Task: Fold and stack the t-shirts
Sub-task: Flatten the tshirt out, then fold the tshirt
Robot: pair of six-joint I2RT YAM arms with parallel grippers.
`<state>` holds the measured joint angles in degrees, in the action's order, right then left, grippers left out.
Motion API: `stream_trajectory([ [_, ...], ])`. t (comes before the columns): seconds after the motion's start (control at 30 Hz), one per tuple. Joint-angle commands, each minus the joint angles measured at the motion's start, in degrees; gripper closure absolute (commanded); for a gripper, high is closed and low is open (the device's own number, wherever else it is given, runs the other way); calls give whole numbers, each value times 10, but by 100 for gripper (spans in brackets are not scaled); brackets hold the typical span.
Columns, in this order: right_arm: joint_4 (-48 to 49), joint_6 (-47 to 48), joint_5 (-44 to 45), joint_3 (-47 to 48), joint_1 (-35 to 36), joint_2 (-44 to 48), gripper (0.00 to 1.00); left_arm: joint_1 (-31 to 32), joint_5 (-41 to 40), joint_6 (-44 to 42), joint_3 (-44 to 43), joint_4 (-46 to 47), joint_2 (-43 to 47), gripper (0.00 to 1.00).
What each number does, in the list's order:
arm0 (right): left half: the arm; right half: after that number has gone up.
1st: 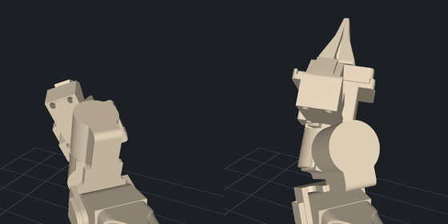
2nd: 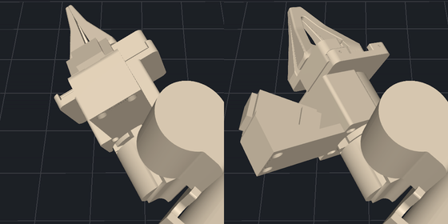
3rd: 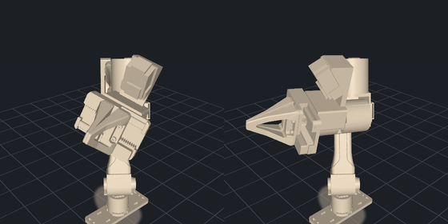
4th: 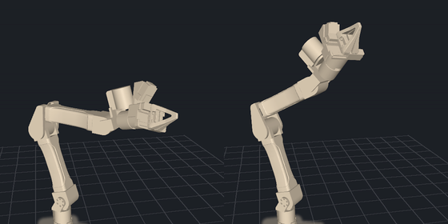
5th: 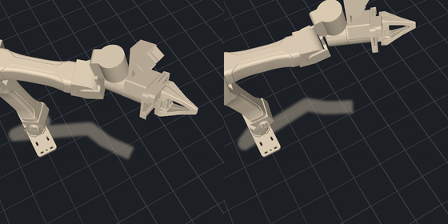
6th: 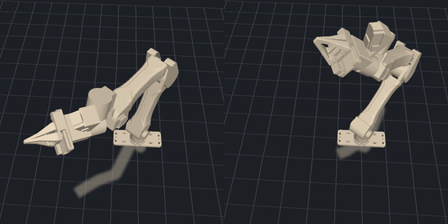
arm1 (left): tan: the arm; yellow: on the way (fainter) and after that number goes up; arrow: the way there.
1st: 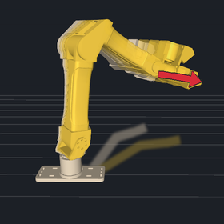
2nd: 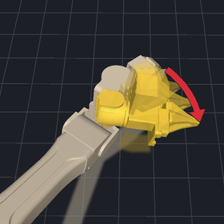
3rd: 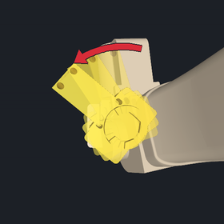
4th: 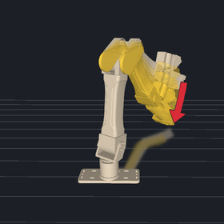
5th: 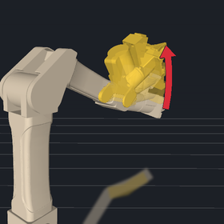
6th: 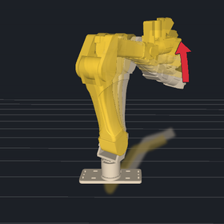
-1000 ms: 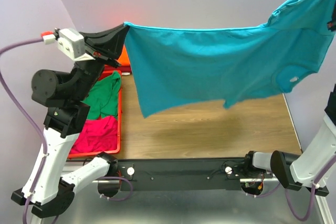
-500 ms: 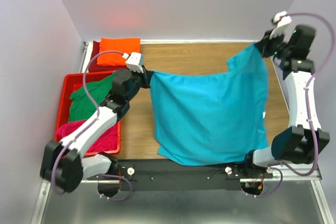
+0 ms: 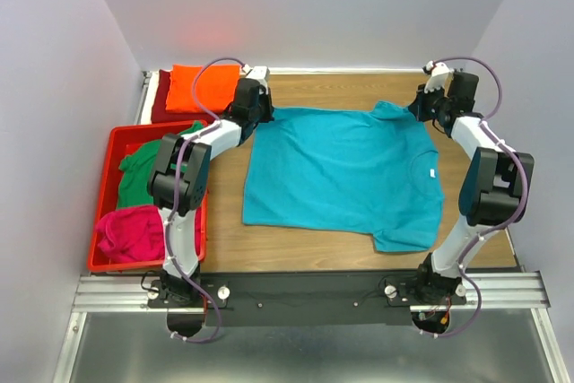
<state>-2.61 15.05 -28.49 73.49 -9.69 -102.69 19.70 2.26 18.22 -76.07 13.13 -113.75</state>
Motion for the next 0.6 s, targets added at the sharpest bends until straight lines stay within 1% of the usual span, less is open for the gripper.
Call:
stream_trajectory([
  [0.0, 69, -15, 55, 29, 0, -17, 99, -12, 29, -11, -61, -42, -30, 100],
  [0.27, 78, -28, 54, 45, -1, -1, 99, -28, 39, -31, -109, -63, -54, 100],
  [0.4, 77, -30, 55, 26, 0, 35, 99, -39, 34, -38, -113, -71, -53, 100],
  [0.57, 77, -29, 55, -23, 0, 95, 99, -55, 36, -46, -115, -75, -61, 100],
])
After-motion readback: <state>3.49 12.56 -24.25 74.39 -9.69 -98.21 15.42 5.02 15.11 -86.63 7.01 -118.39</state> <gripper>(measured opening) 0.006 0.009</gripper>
